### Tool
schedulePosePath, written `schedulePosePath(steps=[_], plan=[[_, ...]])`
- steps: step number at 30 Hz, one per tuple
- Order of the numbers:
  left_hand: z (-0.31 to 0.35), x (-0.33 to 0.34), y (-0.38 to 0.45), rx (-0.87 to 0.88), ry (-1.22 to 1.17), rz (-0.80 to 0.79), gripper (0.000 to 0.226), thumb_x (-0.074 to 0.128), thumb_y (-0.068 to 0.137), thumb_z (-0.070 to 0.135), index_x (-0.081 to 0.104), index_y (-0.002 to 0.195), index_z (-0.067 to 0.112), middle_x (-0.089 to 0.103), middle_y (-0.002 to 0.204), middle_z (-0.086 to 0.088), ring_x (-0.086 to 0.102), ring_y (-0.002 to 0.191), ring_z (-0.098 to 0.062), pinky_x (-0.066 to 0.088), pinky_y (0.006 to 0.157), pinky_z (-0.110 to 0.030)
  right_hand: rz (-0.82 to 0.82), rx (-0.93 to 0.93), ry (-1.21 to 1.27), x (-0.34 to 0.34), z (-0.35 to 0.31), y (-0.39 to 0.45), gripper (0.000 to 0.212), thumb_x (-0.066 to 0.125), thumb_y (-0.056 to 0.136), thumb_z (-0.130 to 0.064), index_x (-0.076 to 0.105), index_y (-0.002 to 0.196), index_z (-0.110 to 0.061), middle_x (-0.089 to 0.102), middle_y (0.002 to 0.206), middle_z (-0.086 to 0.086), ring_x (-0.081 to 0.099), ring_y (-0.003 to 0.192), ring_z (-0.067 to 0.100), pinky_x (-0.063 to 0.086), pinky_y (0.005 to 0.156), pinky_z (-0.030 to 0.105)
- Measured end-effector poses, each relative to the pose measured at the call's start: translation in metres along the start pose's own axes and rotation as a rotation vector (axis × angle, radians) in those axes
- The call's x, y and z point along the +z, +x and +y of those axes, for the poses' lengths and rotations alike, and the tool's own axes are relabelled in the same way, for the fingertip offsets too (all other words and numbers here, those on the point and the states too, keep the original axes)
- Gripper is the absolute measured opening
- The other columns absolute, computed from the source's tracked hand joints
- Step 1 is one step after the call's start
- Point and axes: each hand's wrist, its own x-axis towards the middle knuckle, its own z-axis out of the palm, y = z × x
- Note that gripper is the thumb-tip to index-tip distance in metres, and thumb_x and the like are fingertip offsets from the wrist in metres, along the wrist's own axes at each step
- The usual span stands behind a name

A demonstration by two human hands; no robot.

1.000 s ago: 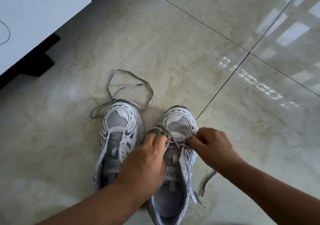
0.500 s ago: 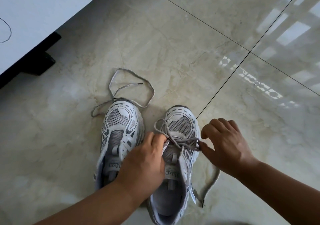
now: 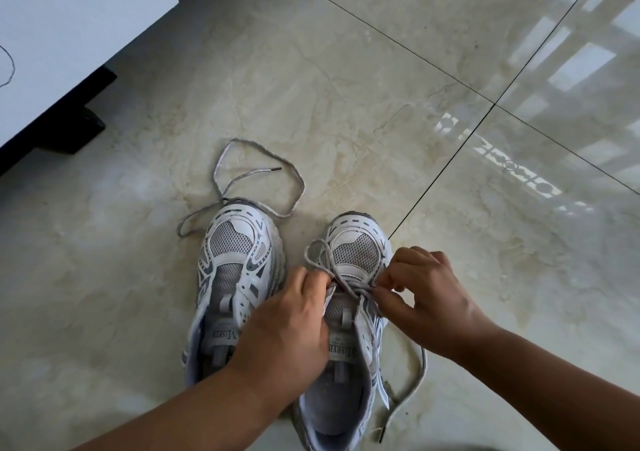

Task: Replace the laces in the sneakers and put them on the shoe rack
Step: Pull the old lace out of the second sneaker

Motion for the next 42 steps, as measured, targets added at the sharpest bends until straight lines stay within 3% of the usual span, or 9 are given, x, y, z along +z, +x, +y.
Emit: schedulePosePath(steps=[7, 12, 16, 19, 22, 26, 33, 39, 42], plan=[[0.002, 0.001, 0.000, 0.026, 0.017, 0.063, 0.041, 0.044, 0.090, 0.018, 0.035, 0.129, 0.025, 0.041, 0.119, 0.006, 0.056, 0.096, -0.014, 0.027, 0.068, -0.014, -0.082, 0.023, 0.020, 0.000, 0.005, 0.001, 0.026, 0.050, 0.072, -0.048, 0.063, 0.065, -0.026, 0.047, 0.065, -0.019, 0.048, 0.066, 0.002, 0.039, 0.069, 0.033], [0.001, 0.001, 0.000, 0.002, 0.040, 0.057, 0.038, 0.041, 0.089, 0.017, 0.035, 0.126, 0.025, 0.040, 0.118, 0.006, 0.057, 0.094, -0.015, 0.027, 0.067, -0.016, 0.010, -0.126, -0.267, 0.005, 0.009, -0.003, 0.018, 0.046, 0.072, -0.026, 0.053, 0.057, -0.017, 0.046, 0.063, -0.006, 0.042, 0.066, 0.015, 0.027, 0.067, 0.029], [0.002, -0.003, 0.000, -0.031, 0.102, 0.040, 0.041, 0.040, 0.090, 0.018, 0.032, 0.130, 0.024, 0.038, 0.119, 0.003, 0.056, 0.095, -0.017, 0.025, 0.066, -0.017, 0.015, -0.095, -0.443, 0.002, 0.038, -0.014, 0.016, 0.055, 0.067, -0.014, 0.050, 0.052, -0.016, 0.046, 0.060, -0.004, 0.044, 0.063, 0.018, 0.027, 0.067, 0.030], [0.001, -0.003, 0.000, -0.052, 0.059, -0.006, 0.039, 0.058, 0.077, 0.010, 0.049, 0.115, 0.016, 0.049, 0.102, -0.002, 0.060, 0.071, -0.020, 0.028, 0.057, -0.020, -0.035, -0.056, -0.543, 0.000, 0.043, -0.011, 0.013, 0.062, 0.063, -0.019, 0.055, 0.052, -0.018, 0.048, 0.059, -0.005, 0.050, 0.060, 0.021, 0.027, 0.066, 0.033], [-0.004, -0.001, 0.001, -0.006, 0.064, 0.024, 0.041, 0.071, 0.054, 0.003, 0.056, 0.090, 0.015, 0.052, 0.077, 0.000, 0.053, 0.044, -0.017, 0.023, 0.044, -0.018, 0.010, 0.007, -0.366, -0.005, 0.037, 0.000, 0.013, 0.064, 0.067, -0.035, 0.063, 0.059, -0.025, 0.050, 0.063, -0.009, 0.050, 0.065, 0.016, 0.025, 0.067, 0.030], [-0.002, -0.002, 0.000, -0.047, 0.007, -0.023, 0.033, 0.064, 0.067, 0.005, 0.055, 0.097, 0.015, 0.051, 0.085, -0.001, 0.057, 0.055, -0.021, 0.030, 0.048, -0.022, 0.001, -0.097, -0.104, -0.004, 0.013, 0.007, 0.019, 0.059, 0.071, -0.047, 0.066, 0.069, -0.029, 0.051, 0.071, -0.014, 0.043, 0.075, 0.007, 0.027, 0.071, 0.027], [-0.001, -0.001, 0.000, -0.068, 0.014, 0.004, 0.031, 0.053, 0.079, 0.009, 0.049, 0.109, 0.017, 0.044, 0.097, 0.001, 0.059, 0.074, -0.025, 0.032, 0.058, -0.025, -0.033, -0.176, -0.168, 0.003, 0.008, 0.008, 0.020, 0.049, 0.076, -0.035, 0.061, 0.068, -0.022, 0.052, 0.071, -0.010, 0.040, 0.076, 0.009, 0.022, 0.070, 0.023], [-0.008, 0.000, 0.001, -0.032, 0.030, -0.015, 0.045, 0.068, 0.056, 0.004, 0.058, 0.099, 0.014, 0.057, 0.085, -0.004, 0.059, 0.051, -0.021, 0.040, 0.041, -0.025, -0.062, -0.049, -0.438, -0.004, 0.038, -0.004, 0.011, 0.067, 0.061, -0.021, 0.057, 0.055, -0.021, 0.049, 0.062, -0.008, 0.049, 0.068, 0.018, 0.025, 0.067, 0.032], [-0.006, -0.002, 0.000, -0.022, 0.033, -0.031, 0.044, 0.066, 0.059, 0.005, 0.058, 0.101, 0.012, 0.056, 0.086, -0.005, 0.059, 0.052, -0.021, 0.041, 0.043, -0.025, -0.039, -0.020, -0.322, -0.003, 0.031, -0.005, 0.012, 0.068, 0.064, -0.036, 0.062, 0.059, -0.027, 0.049, 0.065, -0.011, 0.047, 0.068, 0.013, 0.024, 0.067, 0.031]])
